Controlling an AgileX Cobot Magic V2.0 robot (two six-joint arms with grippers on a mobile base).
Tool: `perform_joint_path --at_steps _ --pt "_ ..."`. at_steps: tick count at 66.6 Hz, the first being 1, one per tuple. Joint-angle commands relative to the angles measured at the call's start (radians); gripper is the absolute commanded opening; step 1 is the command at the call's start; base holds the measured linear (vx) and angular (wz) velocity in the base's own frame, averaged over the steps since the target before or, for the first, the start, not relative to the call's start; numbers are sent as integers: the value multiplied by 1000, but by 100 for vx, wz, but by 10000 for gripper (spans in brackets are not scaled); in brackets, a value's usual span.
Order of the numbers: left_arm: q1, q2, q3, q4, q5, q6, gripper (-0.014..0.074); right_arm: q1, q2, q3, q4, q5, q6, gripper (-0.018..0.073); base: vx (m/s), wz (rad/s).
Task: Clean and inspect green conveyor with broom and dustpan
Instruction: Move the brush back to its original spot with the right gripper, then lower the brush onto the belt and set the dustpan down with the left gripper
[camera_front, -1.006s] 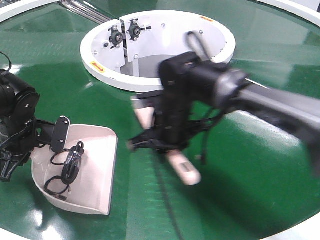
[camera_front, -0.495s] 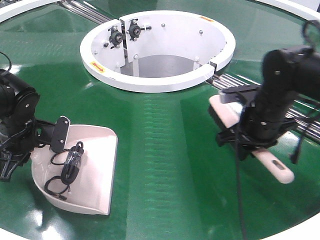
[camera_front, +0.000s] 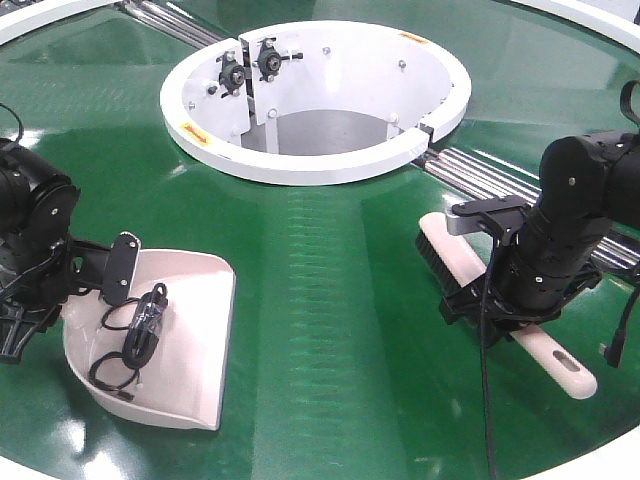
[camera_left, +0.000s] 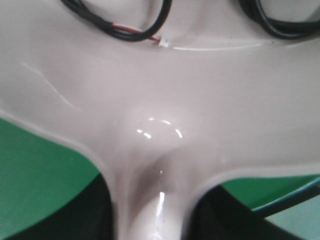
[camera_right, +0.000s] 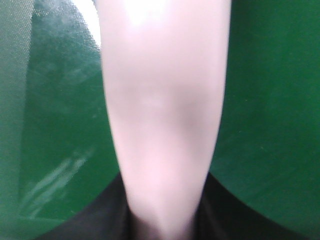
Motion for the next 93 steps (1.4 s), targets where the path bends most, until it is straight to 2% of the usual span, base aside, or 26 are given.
perform_joint_path --at_steps 1,19,50,71,84,93 --pt "-6 -41 -26 9 1 -2 -6 -6 -45 -21 23 -22 -34 -1 0 0" --pt "-6 -40 -26 9 0 -2 -6 -6 -45 -21 80 -18 -84 -1 0 0" --pt "-6 -39 -26 8 -17 -2 -6 -6 -45 -21 78 9 -93 -1 0 0" --pt "-3 -36 -26 -63 -113 -2 9 -6 -45 -21 74 28 -93 -1 0 0" --pt "-3 -36 -26 -63 -76 -2 123 -6 -45 -21 74 32 -93 -1 0 0" --pt "-3 -36 -26 -63 -55 -2 281 -6 -45 -21 73 37 -92 -1 0 0"
